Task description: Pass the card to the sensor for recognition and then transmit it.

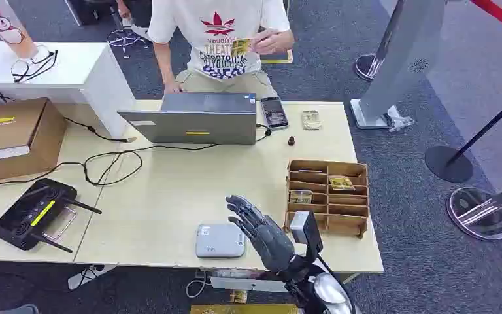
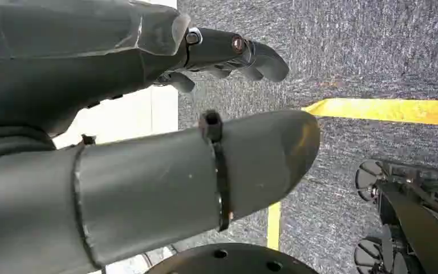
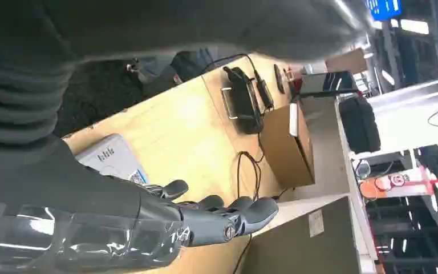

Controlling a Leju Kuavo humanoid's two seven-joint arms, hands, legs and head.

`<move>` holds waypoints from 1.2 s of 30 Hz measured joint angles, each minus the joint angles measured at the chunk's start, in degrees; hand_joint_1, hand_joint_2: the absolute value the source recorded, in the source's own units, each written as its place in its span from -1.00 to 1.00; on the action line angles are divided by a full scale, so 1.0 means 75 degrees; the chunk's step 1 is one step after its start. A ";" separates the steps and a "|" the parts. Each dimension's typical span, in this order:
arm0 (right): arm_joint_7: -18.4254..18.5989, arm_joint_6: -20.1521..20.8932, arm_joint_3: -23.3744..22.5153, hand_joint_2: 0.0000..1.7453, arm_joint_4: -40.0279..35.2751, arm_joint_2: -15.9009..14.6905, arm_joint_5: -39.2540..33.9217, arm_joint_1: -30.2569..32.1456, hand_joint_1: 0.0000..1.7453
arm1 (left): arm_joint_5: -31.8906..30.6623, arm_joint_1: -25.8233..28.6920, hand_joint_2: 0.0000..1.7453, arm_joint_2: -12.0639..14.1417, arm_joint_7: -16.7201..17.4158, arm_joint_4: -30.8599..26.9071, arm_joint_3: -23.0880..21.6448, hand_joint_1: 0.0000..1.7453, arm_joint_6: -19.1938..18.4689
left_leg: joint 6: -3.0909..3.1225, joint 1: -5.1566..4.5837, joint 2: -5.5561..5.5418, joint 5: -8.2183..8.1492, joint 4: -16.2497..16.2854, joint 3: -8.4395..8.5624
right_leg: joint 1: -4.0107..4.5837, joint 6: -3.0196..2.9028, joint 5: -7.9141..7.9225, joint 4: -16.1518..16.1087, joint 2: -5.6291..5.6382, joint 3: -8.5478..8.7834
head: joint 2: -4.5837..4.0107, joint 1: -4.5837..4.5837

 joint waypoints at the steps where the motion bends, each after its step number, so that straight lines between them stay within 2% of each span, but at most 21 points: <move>1: 0.0009 0.0026 0.0000 -1.00 0.0000 0.0003 0.0000 -0.0001 -1.00 | 0.0003 0.0000 -1.00 0.0000 0.0000 0.0000 0.0000 -1.00 0.0000 | 0.0000 0.0000 0.0000 0.0000 0.0000 0.0000 | 0.0000 0.0000 0.0000 0.0000 0.0000 0.0000 | 0.0000 0.0000; 7: 0.0061 0.0128 0.0000 -1.00 0.0000 0.0058 0.0015 -0.0003 -1.00 | 0.0082 0.0005 -1.00 -0.0009 0.0000 0.0000 0.0000 -1.00 0.0050 | 0.0000 0.0000 0.0000 0.0000 0.0000 0.0000 | 0.0000 0.0000 0.0000 0.0000 0.0000 0.0000 | 0.0000 0.0000; 8: 0.0076 0.0131 0.0000 1.00 0.0000 0.0064 0.0015 -0.0003 -1.00 | 0.0090 0.0005 -1.00 -0.0009 0.0000 0.0000 0.0000 -1.00 0.0070 | 0.0000 0.0000 0.0000 0.0000 0.0000 0.0000 | 0.0000 0.0000 0.0000 0.0000 0.0000 0.0000 | 0.0000 0.0000; 15: 0.0026 0.0114 -0.0070 1.00 -0.0035 0.0079 0.0155 0.0032 -1.00 | 0.0090 0.0007 -1.00 -0.0012 -0.0067 0.0000 0.0000 -1.00 0.0087 | 0.0000 0.0000 0.0000 0.0000 0.0000 0.0000 | 0.0000 0.0000 0.0000 0.0000 0.0000 0.0000 | 0.0000 0.0000; 22: -0.0049 -0.0169 -0.0154 1.00 -0.0134 0.0079 0.0568 0.0059 -1.00 | 0.0090 0.0008 -1.00 -0.0012 -0.0067 0.0000 0.0000 -1.00 0.0087 | 0.0000 0.0000 0.0000 0.0000 0.0000 0.0000 | 0.0000 0.0000 0.0000 0.0000 0.0000 0.0000 | 0.0000 0.0000; 28: -0.0516 -0.1102 -0.0294 1.00 -0.0452 0.0055 0.1927 0.0020 -1.00 | 0.0087 0.0010 -1.00 -0.0012 -0.0067 0.0000 0.0000 -1.00 0.0061 | 0.0000 0.0000 0.0000 0.0000 0.0000 0.0000 | 0.0000 0.0000 0.0000 0.0000 0.0000 0.0000 | 0.0000 0.0000; 30: -0.0644 -0.1584 -0.0362 1.00 -0.0647 0.0029 0.2499 -0.0011 -1.00 | 0.0055 0.0009 -1.00 -0.0012 -0.0067 0.0000 -0.0003 -1.00 0.0020 | 0.0000 0.0000 0.0000 0.0000 0.0000 0.0000 | 0.0000 0.0000 0.0000 0.0000 0.0000 0.0000 | 0.0000 0.0000; 36: -0.0778 -0.2700 -0.0533 1.00 -0.1262 -0.0018 0.3871 -0.0106 -1.00 | -0.0012 0.0008 -1.00 -0.0012 -0.0070 0.0000 -0.0023 -1.00 -0.0009 | 0.0000 -0.0001 0.0000 0.0000 0.0000 0.0000 | 0.0000 0.0000 0.0000 0.0000 0.0000 0.0000 | 0.0000 0.0000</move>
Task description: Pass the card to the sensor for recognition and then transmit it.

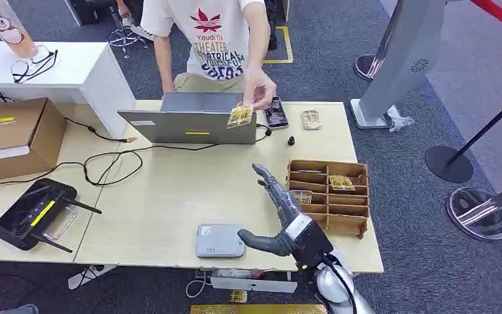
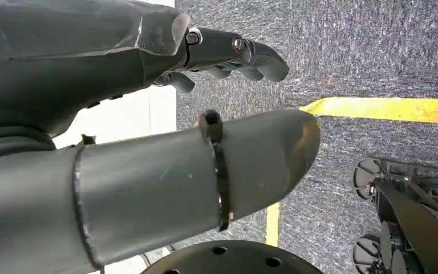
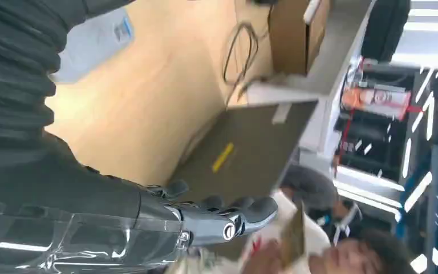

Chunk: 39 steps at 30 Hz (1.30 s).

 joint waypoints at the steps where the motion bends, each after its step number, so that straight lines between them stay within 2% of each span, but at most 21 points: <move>1: -0.0032 -0.0243 -0.0023 1.00 -0.0087 -0.0011 0.0318 -0.0038 -1.00 | -0.0003 -0.0002 -1.00 0.0000 -0.0006 0.0000 -0.0006 -1.00 0.0006 | 0.0000 0.0000 0.0000 0.0000 0.0000 0.0000 | 0.0000 0.0000 0.0000 0.0000 0.0000 0.0000 | 0.0000 0.0000; 3: -0.0070 -0.0574 -0.0058 1.00 -0.0224 -0.0044 0.0675 -0.0148 -1.00 | -0.0017 -0.0005 -1.00 -0.0003 -0.0020 0.0000 -0.0009 -1.00 0.0012 | 0.0000 0.0000 0.0000 0.0000 0.0000 0.0001 | 0.0000 0.0000 0.0000 0.0000 0.0001 0.0000 | 0.0000 0.0000; 8: -0.0096 -0.0737 -0.0114 1.00 -0.0390 -0.0093 0.0859 -0.0231 -1.00 | -0.0038 -0.0007 -1.00 -0.0017 -0.0023 0.0000 -0.0009 -1.00 0.0012 | 0.0000 0.0000 0.0000 0.0000 0.0000 0.0002 | 0.0000 0.0000 0.0000 0.0000 0.0001 0.0000 | 0.0000 0.0000; 10: -0.0181 -0.1090 -0.0114 1.00 -0.0416 -0.0108 0.1285 -0.0259 -1.00 | -0.0050 -0.0008 -1.00 -0.0029 -0.0023 0.0000 -0.0015 -1.00 0.0015 | 0.0000 0.0000 0.0000 0.0000 0.0000 0.0001 | 0.0000 0.0000 0.0000 0.0000 0.0001 0.0000 | 0.0000 0.0000; 15: -0.0248 -0.2606 -0.0003 1.00 -0.0390 -0.0143 0.3076 -0.0605 -1.00 | -0.0047 -0.0041 -1.00 -0.0038 -0.0017 0.0000 -0.0020 -1.00 0.0070 | 0.0000 0.0000 0.0001 0.0000 0.0000 0.0001 | 0.0000 0.0000 0.0001 0.0000 0.0003 0.0001 | 0.0000 0.0000; 18: -0.0186 -0.3704 0.0145 1.00 -0.0222 -0.0146 0.4284 -0.0927 -1.00 | -0.0047 -0.0069 -1.00 -0.0041 0.0003 0.0000 -0.0026 -1.00 0.0082 | 0.0000 0.0001 0.0001 0.0001 0.0000 0.0002 | 0.0000 -0.0001 0.0001 0.0000 0.0002 0.0002 | 0.0000 0.0000; 20: -0.0166 -0.4176 0.0274 1.00 0.0001 -0.0146 0.4817 -0.1204 -1.00 | -0.0047 -0.0089 -1.00 -0.0038 0.0015 0.0000 -0.0029 -1.00 0.0090 | -0.0005 0.0001 0.0001 0.0005 0.0000 0.0003 | 0.0001 -0.0003 0.0004 0.0001 0.0005 0.0002 | 0.0000 0.0000; 28: -0.0119 -0.4761 0.0659 1.00 0.0709 -0.0149 0.5583 -0.1917 -1.00 | 0.0020 -0.0116 -1.00 -0.0038 0.0082 0.0000 -0.0076 -1.00 0.0090 | -0.0003 0.0000 0.0001 0.0007 0.0000 0.0002 | 0.0000 -0.0003 0.0004 0.0002 0.0003 0.0003 | 0.0000 0.0000; 39: 0.0228 -0.5411 0.1294 1.00 0.1939 -0.0149 0.6573 -0.3027 -1.00 | 0.0157 -0.0113 -1.00 -0.0035 0.0140 0.0000 -0.0076 -1.00 0.0169 | -0.0004 0.0001 0.0000 0.0008 0.0000 0.0003 | 0.0001 -0.0005 0.0007 0.0002 0.0001 0.0004 | 0.0000 0.0000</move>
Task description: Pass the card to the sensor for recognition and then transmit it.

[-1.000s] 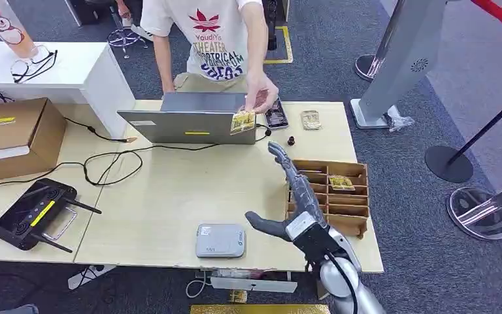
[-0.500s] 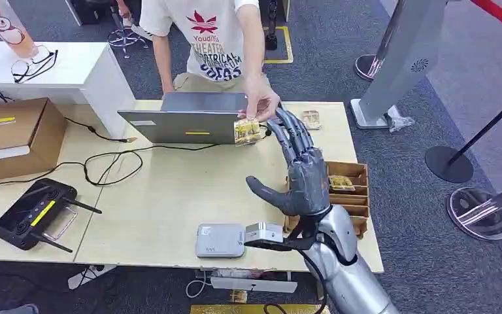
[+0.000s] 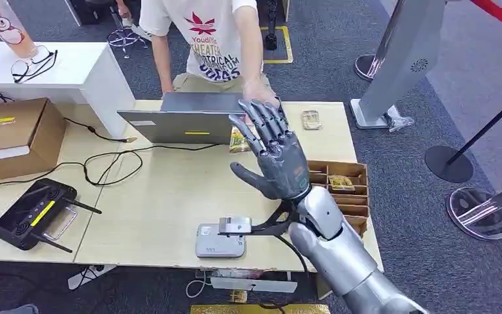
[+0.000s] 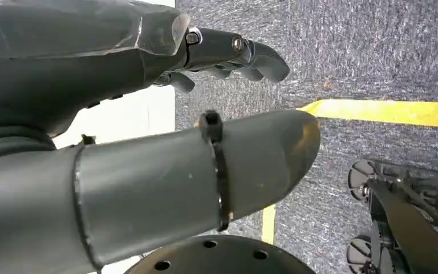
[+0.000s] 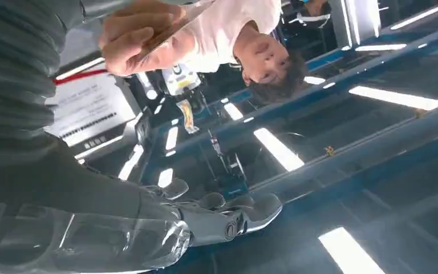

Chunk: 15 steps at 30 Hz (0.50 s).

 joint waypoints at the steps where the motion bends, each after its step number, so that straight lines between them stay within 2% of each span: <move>1: 0.0006 -0.0003 0.0050 1.00 0.0093 0.0000 -0.0006 -0.0058 -1.00 | 0.0012 0.0003 -1.00 0.0000 0.0000 0.0000 0.0000 -1.00 0.0012 | 0.0000 0.0000 -0.0001 0.0000 0.0000 -0.0001 | 0.0000 0.0000 0.0000 0.0000 -0.0001 0.0000 | 0.0000 0.0000; 9: 0.0006 -0.0073 0.0250 1.00 0.0548 0.0003 -0.0076 -0.0336 -1.00 | 0.0052 0.0004 -1.00 0.0000 -0.0044 0.0000 0.0000 -1.00 0.0023 | 0.0000 0.0000 -0.0001 0.0000 0.0000 -0.0001 | 0.0000 0.0000 0.0000 0.0000 -0.0001 -0.0001 | 0.0000 0.0000; 11: 0.0020 -0.0172 0.0259 1.00 0.0611 0.0000 -0.0166 -0.0352 -0.84 | -0.0038 0.0004 -1.00 0.0000 -0.0096 0.0000 0.0000 -1.00 0.0006 | 0.0000 0.0000 -0.0001 0.0000 0.0000 0.0000 | 0.0000 0.0000 0.0000 0.0000 -0.0001 -0.0001 | 0.0000 0.0000; 12: 0.0038 -0.0239 0.0262 1.00 0.0641 -0.0014 -0.0221 -0.0352 -0.40 | -0.0087 0.0004 -1.00 0.0000 -0.0125 0.0000 -0.0006 -1.00 -0.0003 | 0.0000 0.0000 0.0000 0.0000 0.0000 0.0000 | 0.0000 0.0000 0.0000 0.0000 -0.0001 -0.0001 | 0.0000 0.0000; 13: 0.0038 -0.0268 0.0262 1.00 0.0655 -0.0029 -0.0242 -0.0352 0.30 | -0.0116 0.0004 -1.00 0.0003 -0.0140 0.0000 -0.0011 -1.00 -0.0006 | 0.0000 0.0000 0.0000 0.0000 0.0000 0.0000 | 0.0000 0.0000 0.0000 0.0000 -0.0001 -0.0001 | 0.0000 0.0000; 14: 0.0032 -0.0283 0.0259 1.00 0.0673 -0.0053 -0.0268 -0.0351 0.62 | -0.0152 0.0003 -1.00 0.0003 -0.0140 0.0000 -0.0023 -1.00 -0.0015 | 0.0000 0.0000 0.0000 0.0000 0.0000 0.0001 | 0.0000 0.0000 0.0000 0.0000 -0.0001 -0.0001 | 0.0000 0.0000; 15: 0.0009 -0.0283 0.0259 1.00 0.0684 -0.0079 -0.0315 -0.0345 0.76 | -0.0172 0.0003 -1.00 0.0006 -0.0140 0.0000 -0.0046 -1.00 -0.0020 | 0.0000 0.0000 0.0000 0.0000 0.0001 0.0001 | 0.0000 0.0000 0.0000 0.0000 0.0000 -0.0001 | 0.0000 0.0000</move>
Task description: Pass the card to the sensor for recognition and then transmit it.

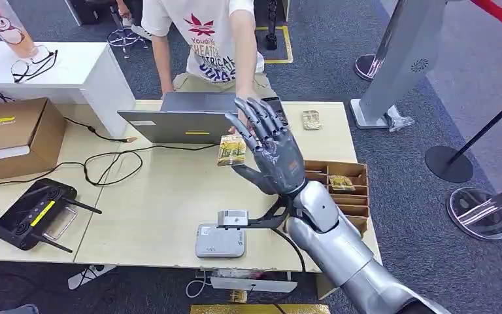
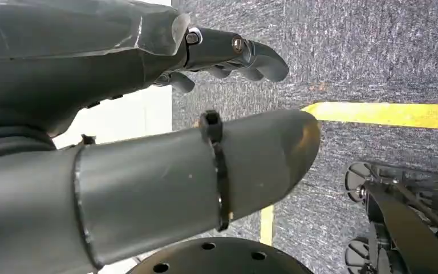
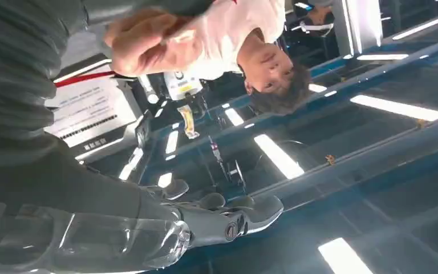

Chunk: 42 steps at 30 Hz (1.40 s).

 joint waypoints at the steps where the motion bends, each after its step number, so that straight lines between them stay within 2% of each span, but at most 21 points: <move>1: -0.0020 -0.0003 0.0000 1.00 0.0000 -0.0029 -0.0009 0.0010 1.00 | -0.0023 -0.0001 -1.00 0.0003 0.0000 0.0000 -0.0018 -1.00 -0.0003 | 0.0000 0.0000 0.0000 0.0000 0.0000 0.0000 | 0.0000 0.0000 0.0000 0.0000 0.0000 0.0000 | 0.0000 0.0003; 33: -0.0265 -0.0006 0.0038 1.00 0.0192 -0.0076 -0.0429 -0.0010 1.00 | 0.0047 0.0003 -1.00 0.0061 0.0023 0.0000 -0.0035 -1.00 -0.0044 | 0.0000 0.0001 0.0000 0.0000 0.0000 0.0000 | 0.0000 0.0000 0.0000 0.0001 0.0000 0.0002 | 0.0000 0.0000; 42: -0.0658 0.0315 0.0015 1.00 0.0186 -0.0082 -0.1506 0.0005 1.00 | 0.0009 0.0001 -1.00 0.0076 0.0000 0.0000 -0.0035 -1.00 -0.0073 | 0.0000 0.0000 0.0000 0.0000 0.0000 0.0001 | 0.0000 0.0000 0.0000 0.0000 0.0001 0.0001 | 0.0000 0.0000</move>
